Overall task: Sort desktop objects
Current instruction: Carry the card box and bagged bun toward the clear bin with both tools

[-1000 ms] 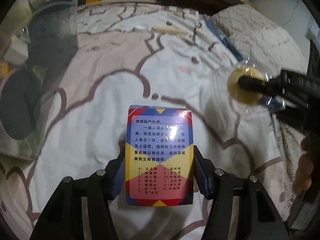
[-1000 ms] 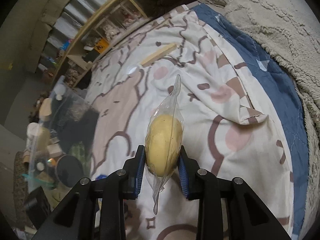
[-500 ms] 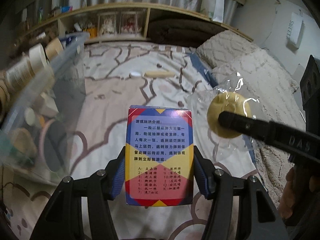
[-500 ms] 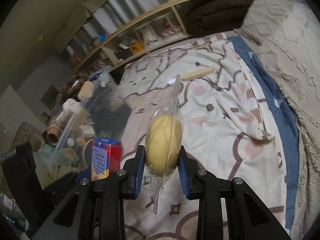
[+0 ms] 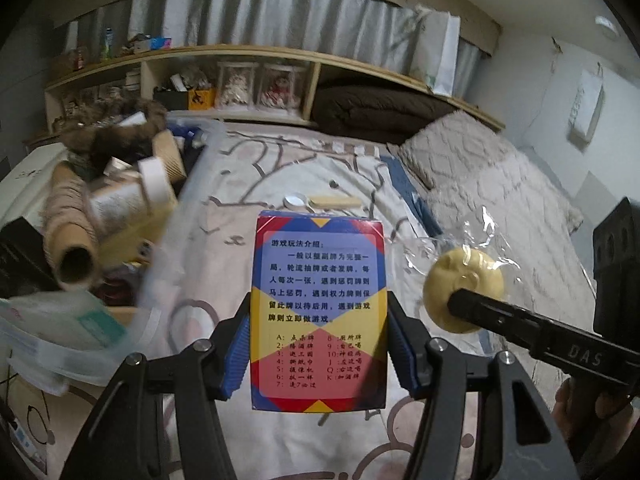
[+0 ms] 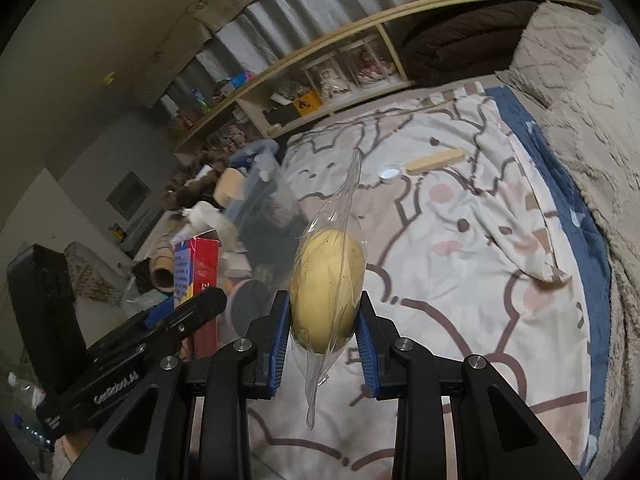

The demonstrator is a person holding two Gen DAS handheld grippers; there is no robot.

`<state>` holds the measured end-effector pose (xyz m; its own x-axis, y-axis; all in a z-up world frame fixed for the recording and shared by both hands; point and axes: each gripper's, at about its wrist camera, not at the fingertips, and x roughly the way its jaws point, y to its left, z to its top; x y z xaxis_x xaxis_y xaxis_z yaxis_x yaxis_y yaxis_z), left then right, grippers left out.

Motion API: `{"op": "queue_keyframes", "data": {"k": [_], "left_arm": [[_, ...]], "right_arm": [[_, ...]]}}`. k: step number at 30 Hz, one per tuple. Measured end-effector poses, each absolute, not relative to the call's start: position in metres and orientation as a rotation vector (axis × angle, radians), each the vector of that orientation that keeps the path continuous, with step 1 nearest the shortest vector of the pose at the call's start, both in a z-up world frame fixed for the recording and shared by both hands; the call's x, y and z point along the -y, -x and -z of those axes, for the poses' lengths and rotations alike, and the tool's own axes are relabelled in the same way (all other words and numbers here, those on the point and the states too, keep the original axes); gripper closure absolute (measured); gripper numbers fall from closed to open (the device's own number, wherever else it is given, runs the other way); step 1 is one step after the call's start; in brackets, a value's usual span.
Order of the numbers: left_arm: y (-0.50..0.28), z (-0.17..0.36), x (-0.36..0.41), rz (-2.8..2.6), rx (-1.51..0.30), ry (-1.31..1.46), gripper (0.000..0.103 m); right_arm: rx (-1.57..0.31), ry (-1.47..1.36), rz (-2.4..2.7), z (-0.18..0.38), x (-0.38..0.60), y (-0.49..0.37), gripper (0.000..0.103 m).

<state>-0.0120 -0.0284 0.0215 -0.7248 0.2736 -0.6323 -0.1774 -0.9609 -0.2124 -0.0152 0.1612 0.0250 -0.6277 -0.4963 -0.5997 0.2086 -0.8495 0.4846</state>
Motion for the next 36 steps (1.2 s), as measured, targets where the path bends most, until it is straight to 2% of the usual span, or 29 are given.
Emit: {"op": "queue_keyframes", "data": {"k": [24, 28, 36], "left_arm": [[0.026, -0.126, 0.173, -2.980, 0.305, 0.847, 0.044], [0.036, -0.135, 0.199, -2.974, 0.383, 0.837, 0.044], [0.066, -0.127, 0.254, -2.902, 0.648, 0.889, 0.044]], "right_arm": [[0.356, -0.806, 2.350, -0.137, -0.053, 0.055, 0.071], [0.331, -0.773, 2.333, -0.150, -0.036, 0.060, 0.071], [0.315, -0.786, 2.285, -0.145, -0.008, 0.072, 0.071]]}}
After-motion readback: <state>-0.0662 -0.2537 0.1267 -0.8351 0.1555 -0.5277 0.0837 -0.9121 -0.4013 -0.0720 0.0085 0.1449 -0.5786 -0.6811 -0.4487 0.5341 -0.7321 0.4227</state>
